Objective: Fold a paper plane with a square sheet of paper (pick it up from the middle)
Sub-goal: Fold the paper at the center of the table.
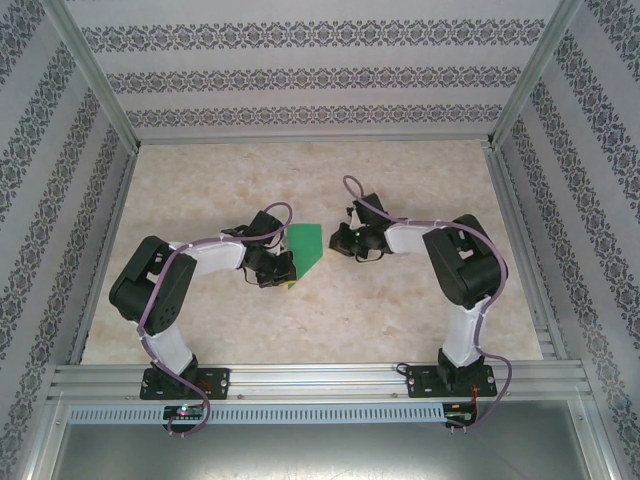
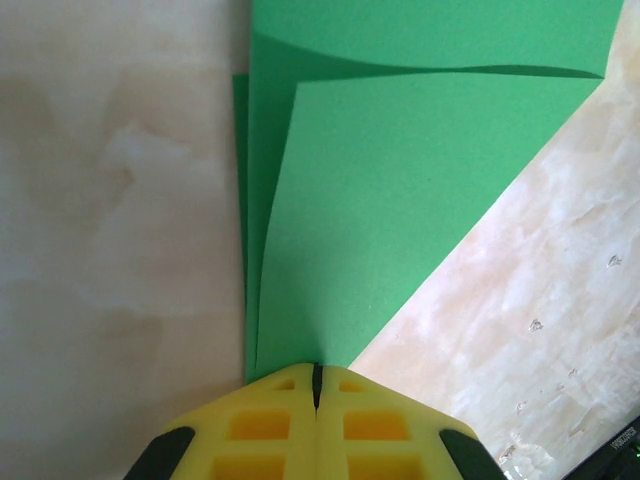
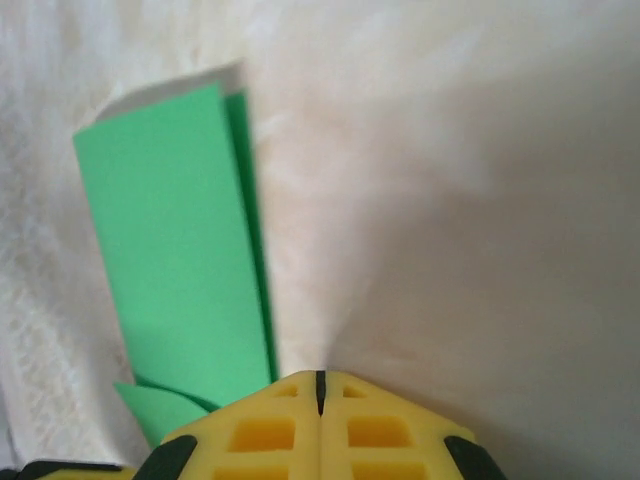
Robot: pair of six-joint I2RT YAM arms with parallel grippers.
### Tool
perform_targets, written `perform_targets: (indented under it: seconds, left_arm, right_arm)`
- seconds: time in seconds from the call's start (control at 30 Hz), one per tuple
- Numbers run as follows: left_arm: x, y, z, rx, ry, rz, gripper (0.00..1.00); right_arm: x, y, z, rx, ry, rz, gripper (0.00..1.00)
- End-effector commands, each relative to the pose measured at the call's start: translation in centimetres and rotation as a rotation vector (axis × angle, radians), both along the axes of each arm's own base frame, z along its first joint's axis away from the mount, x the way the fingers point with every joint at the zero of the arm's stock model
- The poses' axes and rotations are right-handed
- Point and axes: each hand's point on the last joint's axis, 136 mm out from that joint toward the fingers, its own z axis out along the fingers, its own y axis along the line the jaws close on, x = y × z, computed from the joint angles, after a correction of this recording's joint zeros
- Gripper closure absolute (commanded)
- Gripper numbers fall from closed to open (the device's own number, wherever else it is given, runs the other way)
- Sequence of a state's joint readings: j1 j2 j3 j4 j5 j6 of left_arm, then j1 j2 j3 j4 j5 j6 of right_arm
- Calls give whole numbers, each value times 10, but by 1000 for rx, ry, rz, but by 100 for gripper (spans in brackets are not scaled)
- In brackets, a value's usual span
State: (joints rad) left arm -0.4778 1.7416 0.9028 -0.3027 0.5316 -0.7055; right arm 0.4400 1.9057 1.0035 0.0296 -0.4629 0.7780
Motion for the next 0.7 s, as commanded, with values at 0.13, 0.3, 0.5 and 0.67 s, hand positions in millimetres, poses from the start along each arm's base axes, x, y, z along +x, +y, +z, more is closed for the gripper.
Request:
perform_targets:
  seconds: [0.13, 0.3, 0.5, 0.67]
  left_arm:
    - [-8, 1, 15, 12, -3, -42, 98]
    - [1, -8, 30, -44, -66, -40, 96]
    - [-6, -4, 14, -29, -32, -24, 97]
    - [-16, 2, 2, 0, 0, -22, 98]
  right_arm:
    - [-16, 10, 37, 8, -93, 18, 100]
    - [-33, 55, 34, 70, -67, 120, 100]
    - [-42, 91, 12, 109, -3, 183, 100]
    - [-46, 89, -6, 68, 41, 174, 100]
